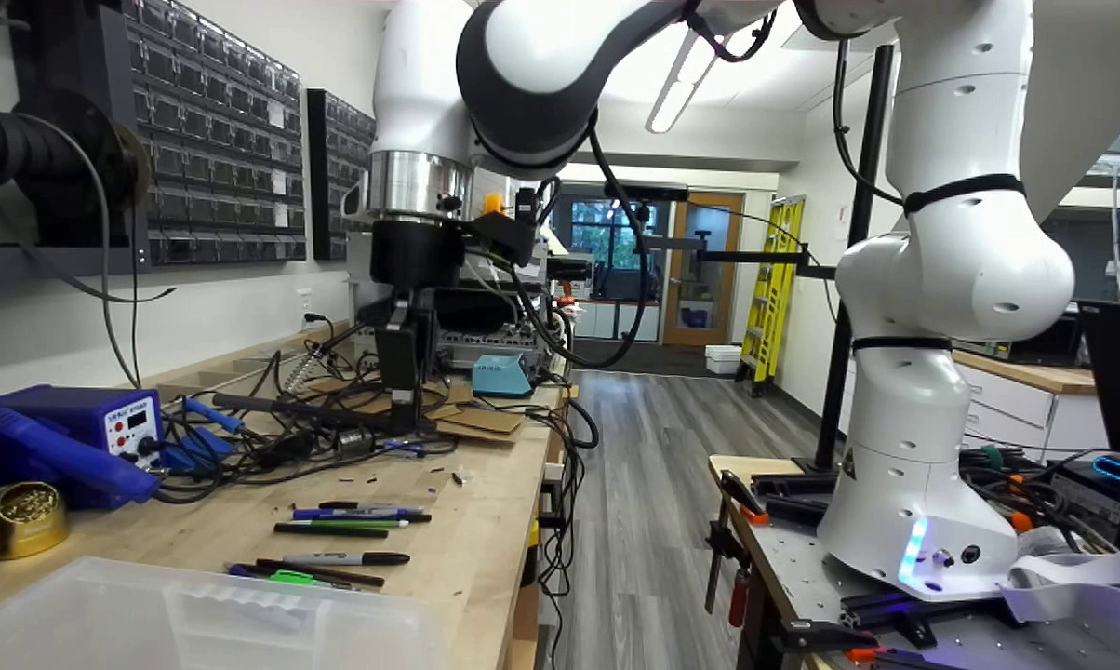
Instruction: Put a pen inside the container
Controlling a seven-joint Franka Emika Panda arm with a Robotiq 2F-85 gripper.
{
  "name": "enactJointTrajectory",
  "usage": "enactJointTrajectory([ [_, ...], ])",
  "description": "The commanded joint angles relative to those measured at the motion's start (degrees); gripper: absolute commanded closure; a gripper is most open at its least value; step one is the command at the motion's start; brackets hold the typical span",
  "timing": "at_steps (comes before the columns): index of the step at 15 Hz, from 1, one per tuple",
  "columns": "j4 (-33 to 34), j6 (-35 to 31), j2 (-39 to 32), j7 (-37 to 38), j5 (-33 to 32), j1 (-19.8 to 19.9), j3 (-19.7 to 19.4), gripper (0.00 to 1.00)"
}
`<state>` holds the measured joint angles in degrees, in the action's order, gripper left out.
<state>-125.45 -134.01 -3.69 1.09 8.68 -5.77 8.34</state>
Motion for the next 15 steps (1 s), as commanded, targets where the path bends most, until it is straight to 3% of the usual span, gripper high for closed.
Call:
enactJointTrajectory([
  [1, 1.51, 4.70, 1.56, 2.97, 2.67, -1.86, 1.05, 0.97],
  [15, 6.39, 5.58, -3.95, 14.74, 4.26, -9.51, 7.21, 0.97],
])
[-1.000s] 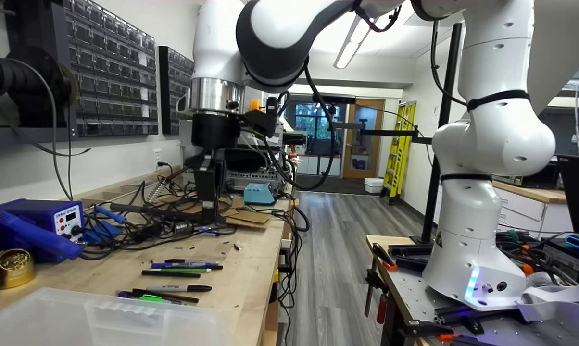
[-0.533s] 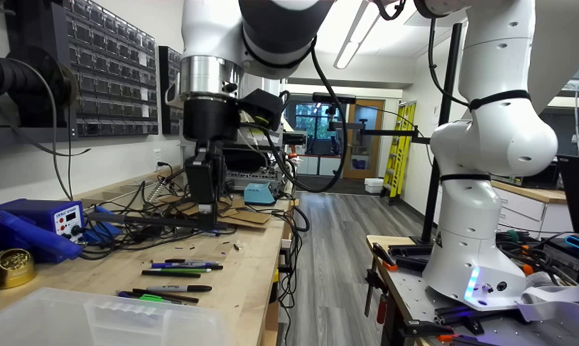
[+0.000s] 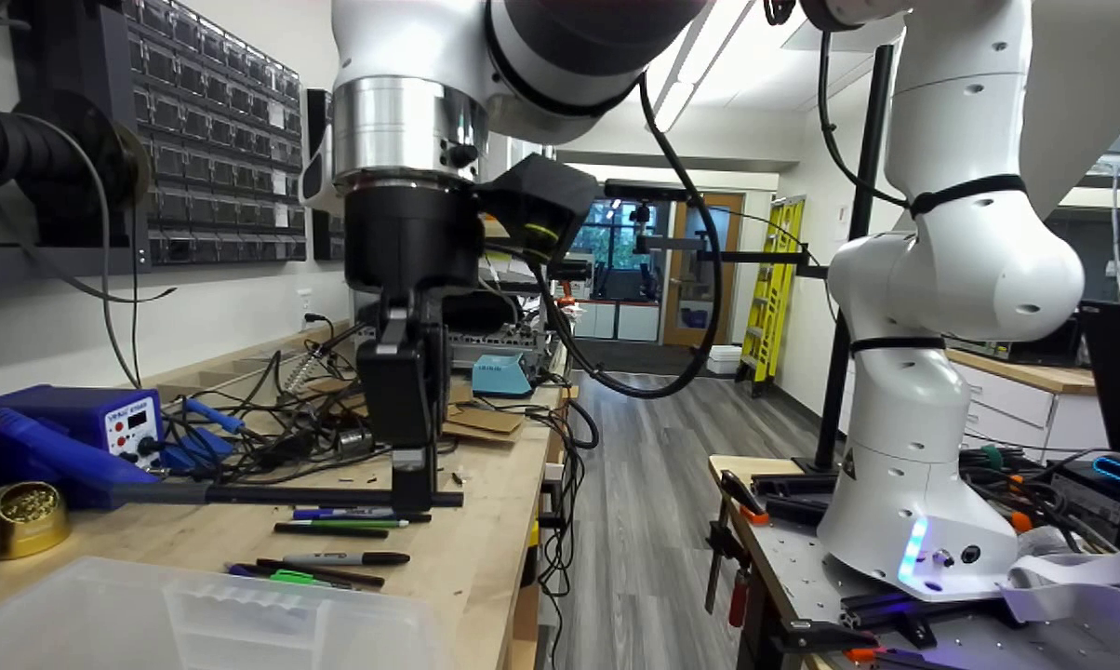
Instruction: Put a pen inside the container
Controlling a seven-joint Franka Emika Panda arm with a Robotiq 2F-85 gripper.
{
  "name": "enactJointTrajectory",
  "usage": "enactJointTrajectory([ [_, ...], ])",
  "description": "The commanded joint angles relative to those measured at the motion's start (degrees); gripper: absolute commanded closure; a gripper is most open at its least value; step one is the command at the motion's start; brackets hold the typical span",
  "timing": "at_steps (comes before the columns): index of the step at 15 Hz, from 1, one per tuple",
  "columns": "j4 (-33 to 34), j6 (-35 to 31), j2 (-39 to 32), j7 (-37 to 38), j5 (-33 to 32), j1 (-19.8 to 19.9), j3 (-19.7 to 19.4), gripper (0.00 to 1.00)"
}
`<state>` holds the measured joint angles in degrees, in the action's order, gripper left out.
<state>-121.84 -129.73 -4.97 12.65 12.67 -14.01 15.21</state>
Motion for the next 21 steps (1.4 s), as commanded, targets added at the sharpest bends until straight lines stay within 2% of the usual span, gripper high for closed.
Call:
enactJointTrajectory([
  [1, 3.42, 1.38, -3.73, 3.85, 0.03, -1.67, 0.48, 0.97],
  [8, 9.68, 0.17, -13.88, 7.82, -2.06, -4.68, -0.06, 0.97],
  [14, 12.81, -6.50, -19.69, 7.19, -6.84, -6.94, -1.99, 0.97],
  [15, 12.89, -7.95, -20.15, 7.25, -8.23, -7.35, -2.50, 0.94],
  [16, 12.98, -9.00, -20.46, 7.41, -9.65, -7.82, -3.08, 0.64],
  [17, 12.91, -9.97, -20.66, 7.17, -10.69, -8.04, -3.45, 0.63],
  [21, 12.32, -11.27, -20.11, 6.52, -11.62, -7.65, -4.02, 0.38],
])
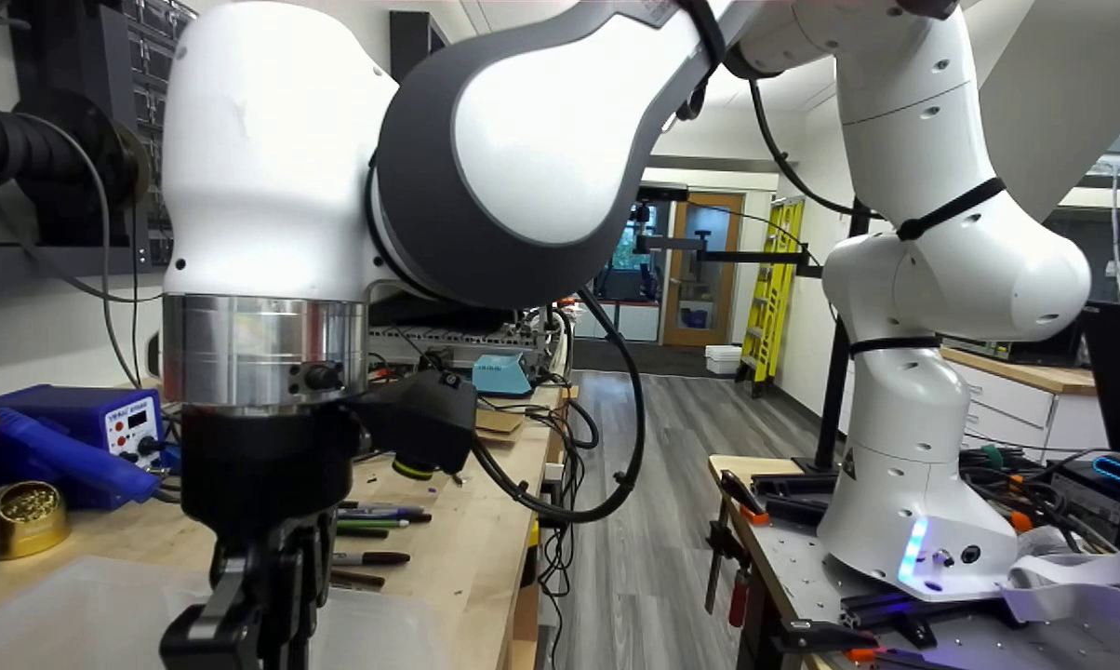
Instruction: Put a pen inside the container
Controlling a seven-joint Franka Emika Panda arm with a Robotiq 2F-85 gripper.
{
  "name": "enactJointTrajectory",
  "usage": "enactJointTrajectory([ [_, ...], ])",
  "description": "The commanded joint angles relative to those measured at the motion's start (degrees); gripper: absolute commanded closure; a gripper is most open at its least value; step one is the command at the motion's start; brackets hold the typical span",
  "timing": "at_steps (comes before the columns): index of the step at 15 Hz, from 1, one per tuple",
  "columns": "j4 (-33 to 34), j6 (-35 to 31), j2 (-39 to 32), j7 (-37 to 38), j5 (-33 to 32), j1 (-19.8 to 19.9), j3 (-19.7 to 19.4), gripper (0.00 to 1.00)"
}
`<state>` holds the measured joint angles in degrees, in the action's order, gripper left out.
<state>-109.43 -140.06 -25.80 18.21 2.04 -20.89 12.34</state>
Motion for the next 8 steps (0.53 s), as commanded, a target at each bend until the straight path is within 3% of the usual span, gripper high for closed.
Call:
enactJointTrajectory([
  [1, -0.27, -0.99, 1.00, 0.87, -0.81, -0.58, -1.20, 0.31],
  [6, -1.16, 1.17, 3.96, -0.57, 2.17, 1.59, -0.52, 0.00],
  [8, -1.32, 2.40, 5.86, -1.19, 3.73, 2.56, -0.15, 0.00],
])
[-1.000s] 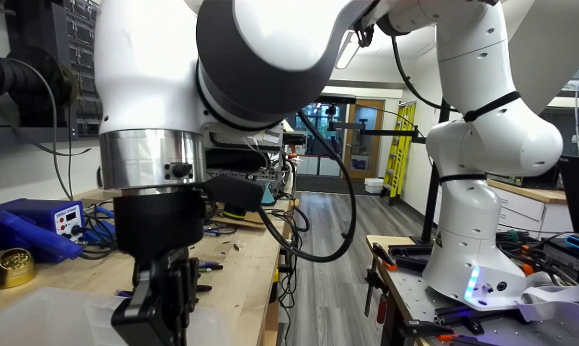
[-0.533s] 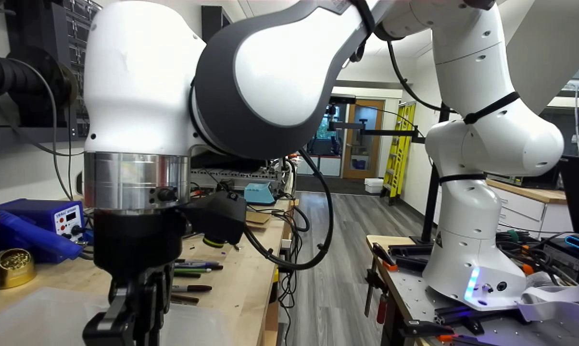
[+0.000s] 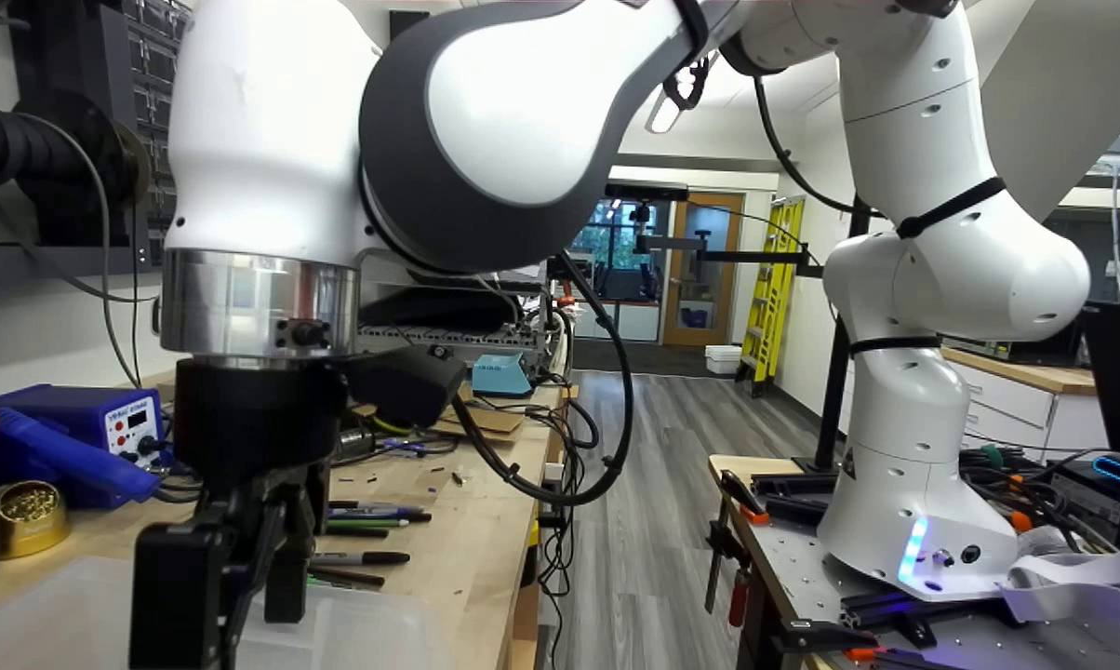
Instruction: Put a pen inside the container
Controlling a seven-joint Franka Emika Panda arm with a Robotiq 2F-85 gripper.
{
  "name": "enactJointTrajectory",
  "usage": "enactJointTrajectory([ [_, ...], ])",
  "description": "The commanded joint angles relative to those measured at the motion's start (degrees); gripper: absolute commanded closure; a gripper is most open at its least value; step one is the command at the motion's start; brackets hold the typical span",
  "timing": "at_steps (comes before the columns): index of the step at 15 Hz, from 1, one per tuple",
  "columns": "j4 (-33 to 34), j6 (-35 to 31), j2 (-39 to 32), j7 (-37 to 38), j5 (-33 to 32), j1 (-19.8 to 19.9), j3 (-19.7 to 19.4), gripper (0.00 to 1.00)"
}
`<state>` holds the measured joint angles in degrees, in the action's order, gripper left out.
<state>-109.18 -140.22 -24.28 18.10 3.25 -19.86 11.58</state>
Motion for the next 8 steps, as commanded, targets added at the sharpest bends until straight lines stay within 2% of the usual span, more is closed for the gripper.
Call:
enactJointTrajectory([
  [1, -1.68, 3.09, 5.51, -1.26, 3.23, 1.98, 0.66, 0.00],
  [4, -1.66, 5.24, 8.35, -0.46, 3.50, 2.54, 0.04, 0.00],
  [5, 0.17, 2.85, 4.72, -0.20, 2.33, 1.67, 0.00, 0.00],
  [8, 0.12, 4.38, 6.54, -0.19, 2.38, 2.27, 0.00, 0.00],
])
